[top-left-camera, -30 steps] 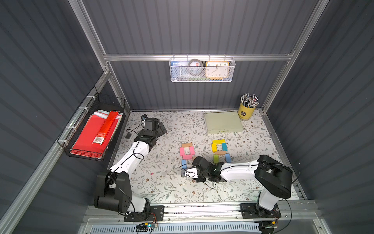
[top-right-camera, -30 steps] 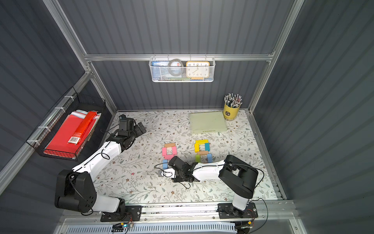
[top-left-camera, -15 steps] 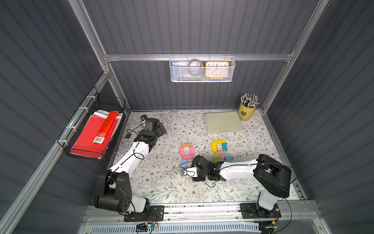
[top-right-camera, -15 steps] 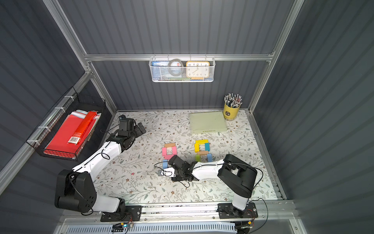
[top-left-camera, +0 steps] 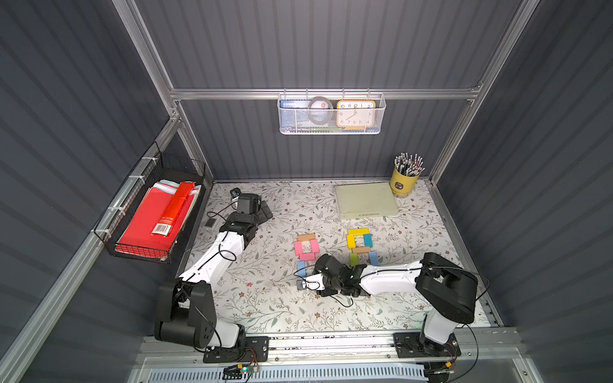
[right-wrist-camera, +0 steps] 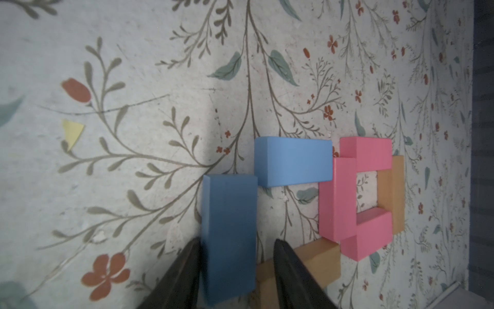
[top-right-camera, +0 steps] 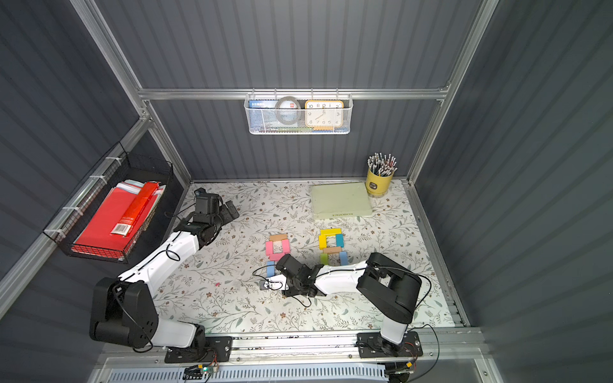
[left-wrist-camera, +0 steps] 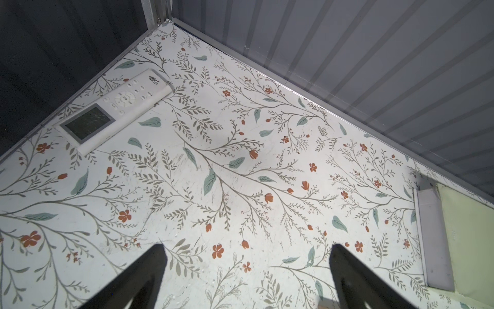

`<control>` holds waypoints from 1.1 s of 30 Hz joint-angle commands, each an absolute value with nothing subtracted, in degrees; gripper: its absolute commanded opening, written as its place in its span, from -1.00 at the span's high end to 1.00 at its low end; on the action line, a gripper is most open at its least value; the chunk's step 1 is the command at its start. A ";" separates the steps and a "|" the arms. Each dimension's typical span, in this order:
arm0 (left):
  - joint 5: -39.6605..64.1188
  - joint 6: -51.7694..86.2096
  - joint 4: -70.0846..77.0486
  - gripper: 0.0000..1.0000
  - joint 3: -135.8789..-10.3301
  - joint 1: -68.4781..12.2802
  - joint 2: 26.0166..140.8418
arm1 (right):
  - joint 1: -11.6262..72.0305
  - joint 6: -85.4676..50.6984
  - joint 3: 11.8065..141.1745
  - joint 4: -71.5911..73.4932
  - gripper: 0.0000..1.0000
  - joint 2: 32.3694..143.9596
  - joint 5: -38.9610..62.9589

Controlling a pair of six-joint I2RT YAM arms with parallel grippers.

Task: Assemble the number 8 with building blocks
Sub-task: Assemble the building block at the center of the board.

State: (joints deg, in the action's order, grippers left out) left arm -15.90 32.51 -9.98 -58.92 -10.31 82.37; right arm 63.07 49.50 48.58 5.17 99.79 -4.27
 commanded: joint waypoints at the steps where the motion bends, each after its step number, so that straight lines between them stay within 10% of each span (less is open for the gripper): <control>1: -16.59 31.23 -10.25 -0.99 -58.10 -9.93 81.43 | 62.72 50.86 47.85 5.84 0.03 98.87 -5.09; 22: -16.00 31.11 -10.26 -0.99 -58.06 -9.92 81.88 | 62.23 50.21 47.00 8.73 0.02 96.18 -3.74; 33: -15.51 31.03 -10.25 -0.99 -57.77 -9.93 82.00 | 56.28 23.29 39.42 14.00 -0.17 76.83 6.63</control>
State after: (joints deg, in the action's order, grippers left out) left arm -15.68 32.08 -9.98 -58.85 -10.31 82.37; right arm 57.76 35.90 42.57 12.53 79.13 2.17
